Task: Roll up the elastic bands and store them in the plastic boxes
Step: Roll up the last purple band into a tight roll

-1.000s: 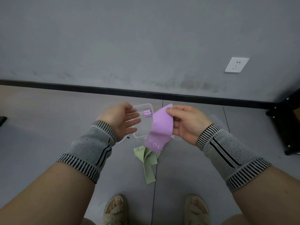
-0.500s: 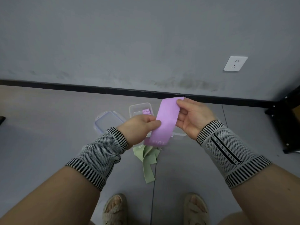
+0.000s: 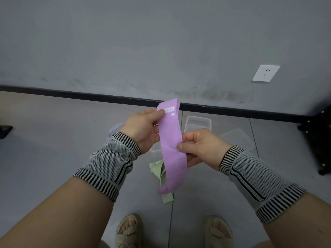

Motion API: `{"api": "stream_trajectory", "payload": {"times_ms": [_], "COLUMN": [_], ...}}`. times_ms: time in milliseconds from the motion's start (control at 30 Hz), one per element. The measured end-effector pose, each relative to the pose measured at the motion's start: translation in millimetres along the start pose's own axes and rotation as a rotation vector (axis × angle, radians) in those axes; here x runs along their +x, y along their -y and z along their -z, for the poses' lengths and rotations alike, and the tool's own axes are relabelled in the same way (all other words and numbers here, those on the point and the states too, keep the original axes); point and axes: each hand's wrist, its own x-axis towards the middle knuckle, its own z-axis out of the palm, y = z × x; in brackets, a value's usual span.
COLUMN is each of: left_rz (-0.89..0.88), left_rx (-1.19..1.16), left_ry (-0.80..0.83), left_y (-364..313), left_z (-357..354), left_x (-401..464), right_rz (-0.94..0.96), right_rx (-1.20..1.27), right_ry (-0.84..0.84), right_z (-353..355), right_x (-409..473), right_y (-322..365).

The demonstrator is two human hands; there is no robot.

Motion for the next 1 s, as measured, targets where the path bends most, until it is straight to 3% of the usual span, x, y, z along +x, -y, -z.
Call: {"api": "stream_trajectory", "payload": {"times_ms": [233, 300, 433, 567, 867, 1000], "left_rz": [-0.139, -0.175, -0.233, -0.278, -0.241, -0.237], "left_rx": [0.109, 0.177, 0.337, 0.446, 0.482, 0.462], "left_ry": [0.035, 0.049, 0.053, 0.070, 0.100, 0.105], "left_y": [-0.2, 1.5, 6.1, 9.0, 12.3, 13.6], "left_z": [-2.1, -4.2, -7.6, -11.4, -13.4, -16.5], "left_x": [-2.3, -4.1, -6.9, -10.1, -7.3, -8.0], "right_rz": [0.004, 0.074, 0.169, 0.302, 0.246, 0.317], "right_rx": [-0.183, -0.118, 0.262, 0.122, 0.138, 0.012], "right_ry": [-0.033, -0.099, -0.311, -0.492, -0.459, -0.429], "right_z": [-1.9, 1.3, 8.4, 9.2, 15.2, 14.7], "right_x": [5.7, 6.6, 7.4, 7.0, 7.3, 4.4], "right_y": [-0.7, 5.7, 17.5, 21.9, 17.4, 18.9]}}
